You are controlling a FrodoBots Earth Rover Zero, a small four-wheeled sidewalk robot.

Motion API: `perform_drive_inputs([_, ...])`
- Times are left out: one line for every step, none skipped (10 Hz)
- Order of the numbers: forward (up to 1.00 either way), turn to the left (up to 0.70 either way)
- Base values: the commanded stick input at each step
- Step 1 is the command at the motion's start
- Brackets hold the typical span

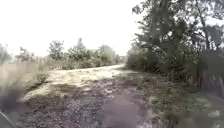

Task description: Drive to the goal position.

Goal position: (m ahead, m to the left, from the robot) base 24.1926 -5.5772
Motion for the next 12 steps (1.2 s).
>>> perform_drive_inputs([0.85, 0.0])
perform_drive_inputs([0.85, 0.0])
perform_drive_inputs([0.85, 0.0])
perform_drive_inputs([0.85, 0.0])
perform_drive_inputs([0.85, 0.0])
perform_drive_inputs([0.85, 0.0])
perform_drive_inputs([0.85, 0.0])
perform_drive_inputs([0.85, 0.0])
perform_drive_inputs([0.85, 0.0])
perform_drive_inputs([0.85, 0.0])
perform_drive_inputs([0.85, 0.0])
perform_drive_inputs([0.85, 0.16])
